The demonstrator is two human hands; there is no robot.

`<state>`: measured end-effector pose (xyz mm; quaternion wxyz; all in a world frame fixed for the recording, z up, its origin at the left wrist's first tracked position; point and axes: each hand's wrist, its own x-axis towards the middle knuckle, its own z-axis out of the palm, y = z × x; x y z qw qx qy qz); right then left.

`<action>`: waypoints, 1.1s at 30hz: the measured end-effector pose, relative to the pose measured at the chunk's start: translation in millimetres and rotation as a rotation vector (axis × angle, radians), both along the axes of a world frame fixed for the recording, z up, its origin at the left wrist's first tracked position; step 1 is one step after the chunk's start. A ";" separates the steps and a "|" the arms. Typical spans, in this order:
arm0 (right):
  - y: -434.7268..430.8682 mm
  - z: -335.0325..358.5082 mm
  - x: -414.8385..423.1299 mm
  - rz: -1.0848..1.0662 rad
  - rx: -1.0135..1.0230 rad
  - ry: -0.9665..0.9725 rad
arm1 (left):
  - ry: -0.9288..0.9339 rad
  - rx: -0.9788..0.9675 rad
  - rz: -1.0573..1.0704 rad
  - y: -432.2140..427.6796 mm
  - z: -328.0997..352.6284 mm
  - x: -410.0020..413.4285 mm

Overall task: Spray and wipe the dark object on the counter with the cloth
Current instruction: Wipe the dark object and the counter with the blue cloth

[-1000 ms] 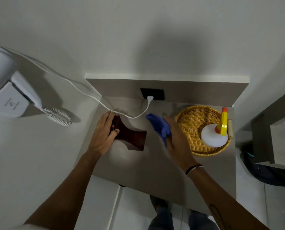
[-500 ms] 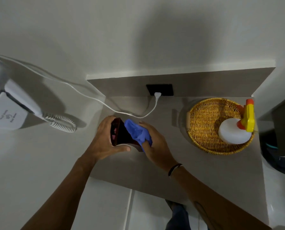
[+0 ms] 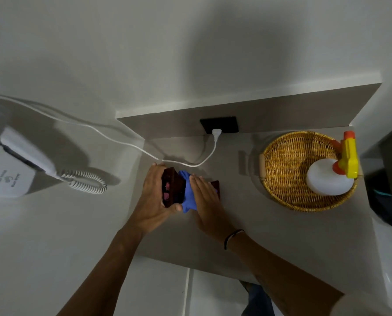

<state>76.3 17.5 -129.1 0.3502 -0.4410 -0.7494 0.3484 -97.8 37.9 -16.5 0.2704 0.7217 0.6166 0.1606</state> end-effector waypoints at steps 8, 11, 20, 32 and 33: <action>-11.6 2.1 -28.3 -0.056 0.260 0.003 | 0.026 0.046 -0.033 1.4 -1.3 -5.6; -11.4 -24.7 -8.2 -0.050 0.212 -0.190 | 0.010 0.007 -0.007 1.8 -1.1 -5.1; -12.1 5.9 -10.7 -0.074 -0.006 0.147 | 0.022 -0.002 -0.020 5.5 5.8 14.5; -10.0 -18.6 18.2 -0.034 -0.002 -0.283 | -0.029 -0.093 0.081 -1.8 9.9 6.9; -11.9 -9.8 10.4 -0.038 -0.005 -0.217 | -0.026 -0.091 0.076 -0.8 12.1 8.2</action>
